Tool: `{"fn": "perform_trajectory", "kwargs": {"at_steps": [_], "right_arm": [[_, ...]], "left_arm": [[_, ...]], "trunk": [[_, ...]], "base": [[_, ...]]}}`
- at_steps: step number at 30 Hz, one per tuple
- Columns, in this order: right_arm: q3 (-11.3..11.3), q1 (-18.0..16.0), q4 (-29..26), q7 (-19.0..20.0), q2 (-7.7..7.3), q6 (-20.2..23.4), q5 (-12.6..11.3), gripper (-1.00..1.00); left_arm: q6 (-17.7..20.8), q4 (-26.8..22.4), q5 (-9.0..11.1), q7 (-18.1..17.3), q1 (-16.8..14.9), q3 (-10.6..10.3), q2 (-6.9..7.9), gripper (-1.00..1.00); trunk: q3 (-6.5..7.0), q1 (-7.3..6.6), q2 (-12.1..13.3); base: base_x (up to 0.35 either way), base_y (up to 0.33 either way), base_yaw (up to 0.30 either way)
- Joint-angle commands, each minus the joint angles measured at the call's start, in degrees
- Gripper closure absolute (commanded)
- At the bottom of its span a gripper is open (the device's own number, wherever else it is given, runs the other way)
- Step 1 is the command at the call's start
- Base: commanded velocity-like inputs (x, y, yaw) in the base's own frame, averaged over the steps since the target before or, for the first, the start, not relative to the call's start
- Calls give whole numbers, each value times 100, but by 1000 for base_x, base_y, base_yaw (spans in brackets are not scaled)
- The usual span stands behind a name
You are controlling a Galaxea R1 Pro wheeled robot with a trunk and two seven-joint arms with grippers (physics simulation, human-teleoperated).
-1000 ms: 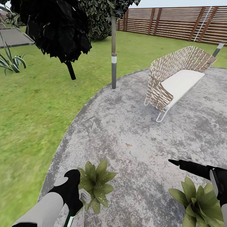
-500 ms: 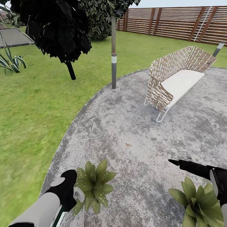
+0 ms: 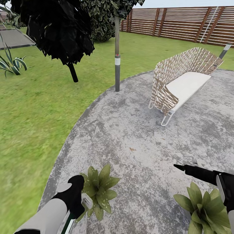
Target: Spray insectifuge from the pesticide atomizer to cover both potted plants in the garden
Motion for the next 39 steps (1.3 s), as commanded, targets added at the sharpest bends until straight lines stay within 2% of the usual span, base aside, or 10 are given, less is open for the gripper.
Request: {"fn": "perform_trajectory", "kwargs": {"at_steps": [1, 5, 8, 12, 17, 19, 23, 29, 34, 39], "right_arm": [[-18, -6, -5, 55, 3, 19, 60, -100], [-18, -6, 0, 55, 3, 20, 60, -100], [-18, -6, 0, 55, 3, 22, 60, -100], [-18, -6, -1, 56, 3, 20, 60, -100], [-18, -6, 0, 56, 3, 24, 60, -100], [-18, -6, -2, 55, 3, 24, 60, -100], [-18, -6, -2, 55, 3, 24, 60, -100], [-18, -6, -1, 56, 3, 21, 60, -100], [-18, -6, -1, 55, 3, 21, 60, -100], [-18, -6, -1, 55, 3, 22, 60, -100]], "left_arm": [[37, -2, -47, -61, -2, -10, 1, 100], [41, -29, -46, -176, -29, -5, -12, 100], [40, -65, -47, -549, -61, 1, -16, 100], [38, -472, -64, -936, -79, -5, -17, 100], [37, -656, -81, -989, -131, -5, -10, 100], [37, -669, -85, -992, -330, -5, -8, 100], [39, -672, -90, -1027, -476, -8, -14, 100], [37, -672, -101, -1352, -659, -26, -24, 100], [37, -672, -108, -1394, -675, -178, -21, 100], [37, -672, -109, -1397, -830, -212, -23, 100]], "trunk": [[-4, 0, -2], [-4, 0, -2], [-4, 0, -2], [-4, 0, -2], [-4, 0, -2], [-4, 0, -2], [-4, 0, -2], [-4, 0, -2], [-4, 0, -2], [-4, 0, -2]], "base": [[0, 0, 0], [0, 0, -58], [0, 0, -212], [0, 0, -207], [0, 0, -29], [0, 0, -2], [0, 0, 0], [0, 0, 0], [0, 0, 0], [0, 0, 0]]}}
